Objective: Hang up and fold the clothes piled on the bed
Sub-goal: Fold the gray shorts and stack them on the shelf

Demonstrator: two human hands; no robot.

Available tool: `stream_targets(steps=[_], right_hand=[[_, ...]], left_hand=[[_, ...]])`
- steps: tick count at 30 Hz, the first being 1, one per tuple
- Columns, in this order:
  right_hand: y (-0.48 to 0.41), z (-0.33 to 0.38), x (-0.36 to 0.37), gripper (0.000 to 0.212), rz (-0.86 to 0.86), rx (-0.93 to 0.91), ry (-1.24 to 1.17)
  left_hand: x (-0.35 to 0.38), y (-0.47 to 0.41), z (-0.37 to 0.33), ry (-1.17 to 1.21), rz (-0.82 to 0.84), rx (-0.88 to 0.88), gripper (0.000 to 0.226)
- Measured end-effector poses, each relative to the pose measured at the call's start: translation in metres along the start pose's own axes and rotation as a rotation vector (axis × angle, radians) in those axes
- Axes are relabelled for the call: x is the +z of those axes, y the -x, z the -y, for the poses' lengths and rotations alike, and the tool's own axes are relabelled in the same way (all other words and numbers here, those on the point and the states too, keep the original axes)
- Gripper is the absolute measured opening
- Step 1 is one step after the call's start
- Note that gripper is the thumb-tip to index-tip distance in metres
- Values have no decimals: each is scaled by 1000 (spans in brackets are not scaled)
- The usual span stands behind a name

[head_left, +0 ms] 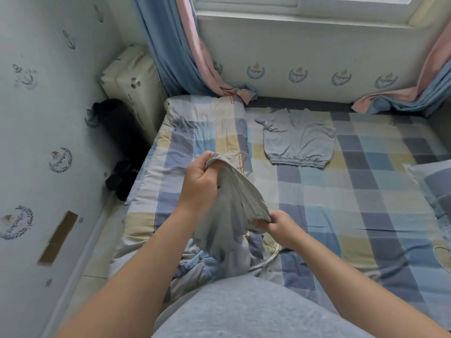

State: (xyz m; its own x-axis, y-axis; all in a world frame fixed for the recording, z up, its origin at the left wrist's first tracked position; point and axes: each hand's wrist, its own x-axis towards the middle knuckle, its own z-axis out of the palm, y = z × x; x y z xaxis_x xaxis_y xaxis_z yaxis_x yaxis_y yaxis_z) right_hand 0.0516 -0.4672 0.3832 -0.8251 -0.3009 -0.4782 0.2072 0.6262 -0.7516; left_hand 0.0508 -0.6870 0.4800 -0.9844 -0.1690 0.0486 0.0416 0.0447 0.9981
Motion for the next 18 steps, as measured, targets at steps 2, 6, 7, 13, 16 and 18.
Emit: stream_targets(steps=[2,6,7,13,16,18], right_hand=[[2,10,-3,20,4,-25,-135],[1,34,-7,20,-54,-49,-269],[1,39,-8,21,-91,-72,-261],[10,64,-16,23,-221,-198,-390],[17,79,-22,25,-240,-259,-496],[25,90,-29,25,-248,-298,-584]], left_hand=[[-5,-7,8,-79,-40,-54,26],[-10,-10,24,-111,62,-230,22],[-9,-8,29,-146,112,-264,31],[12,12,54,-323,507,-474,46],[24,22,71,-348,628,-505,43],[31,26,79,-352,626,-483,35]])
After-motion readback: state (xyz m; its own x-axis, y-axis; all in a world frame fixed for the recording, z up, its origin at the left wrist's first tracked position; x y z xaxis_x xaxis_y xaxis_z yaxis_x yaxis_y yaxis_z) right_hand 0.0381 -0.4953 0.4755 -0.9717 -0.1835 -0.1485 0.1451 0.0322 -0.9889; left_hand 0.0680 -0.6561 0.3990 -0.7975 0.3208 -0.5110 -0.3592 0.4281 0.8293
